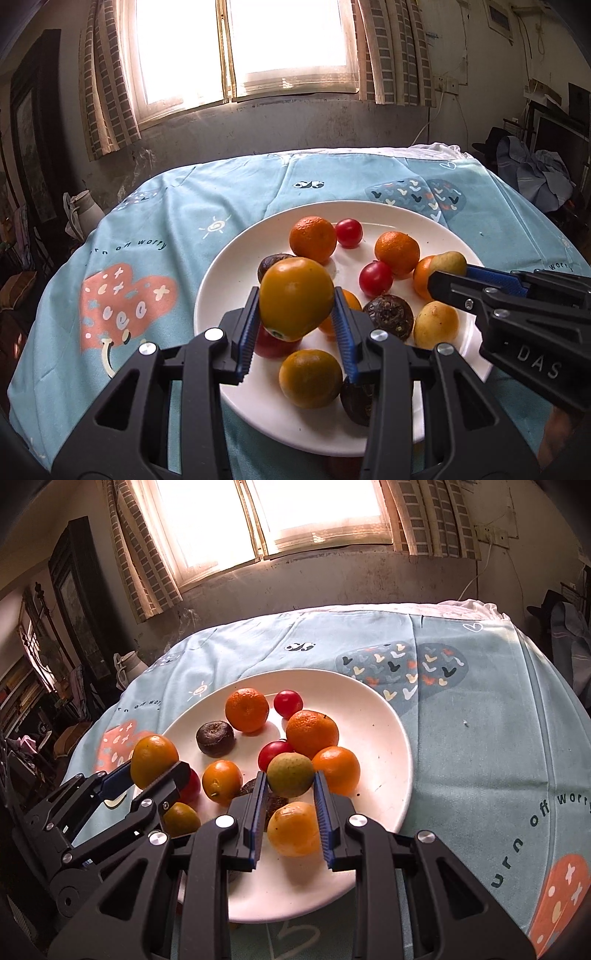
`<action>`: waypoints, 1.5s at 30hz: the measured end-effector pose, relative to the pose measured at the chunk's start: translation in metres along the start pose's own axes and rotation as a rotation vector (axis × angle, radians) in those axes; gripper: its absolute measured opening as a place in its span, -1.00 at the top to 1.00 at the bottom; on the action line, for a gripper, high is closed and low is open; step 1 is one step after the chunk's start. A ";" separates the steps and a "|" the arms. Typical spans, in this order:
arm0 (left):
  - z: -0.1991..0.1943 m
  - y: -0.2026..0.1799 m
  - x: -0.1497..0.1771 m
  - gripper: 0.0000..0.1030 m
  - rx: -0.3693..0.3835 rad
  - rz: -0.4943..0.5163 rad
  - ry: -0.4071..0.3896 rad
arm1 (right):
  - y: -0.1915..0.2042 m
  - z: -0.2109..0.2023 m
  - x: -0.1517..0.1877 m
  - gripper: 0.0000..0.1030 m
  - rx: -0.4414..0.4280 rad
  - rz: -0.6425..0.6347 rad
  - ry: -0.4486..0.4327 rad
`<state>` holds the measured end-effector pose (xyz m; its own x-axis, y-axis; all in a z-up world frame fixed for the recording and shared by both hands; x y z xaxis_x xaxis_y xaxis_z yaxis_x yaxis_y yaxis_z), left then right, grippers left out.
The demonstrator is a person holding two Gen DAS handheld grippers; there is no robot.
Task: Organize fruits
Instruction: 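Place the yellow-orange and small yellow fruits on the white plate and open both grippers, then grasp a small yellow fruit with the right gripper while the left gripper grasps a red cherry tomato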
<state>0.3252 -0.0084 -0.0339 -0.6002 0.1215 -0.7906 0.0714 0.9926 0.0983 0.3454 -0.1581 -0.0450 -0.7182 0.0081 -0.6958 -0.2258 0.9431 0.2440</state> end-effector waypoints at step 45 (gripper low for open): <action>-0.083 0.066 0.067 -0.71 -0.048 -0.130 0.008 | 0.042 -0.055 0.098 0.46 -0.061 -0.154 0.085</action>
<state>0.2235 0.0653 -0.0299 -0.6082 -0.0079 -0.7937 -0.0453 0.9987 0.0247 0.2297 -0.1354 -0.0656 -0.7242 -0.1657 -0.6694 -0.3754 0.9090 0.1811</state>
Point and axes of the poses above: each gripper's, at about its wrist camera, not at the fingertips, and z roughly the way its jaws point, y to its left, x to its underside, the point moved 3 cm from there along z, roughly the way its jaws point
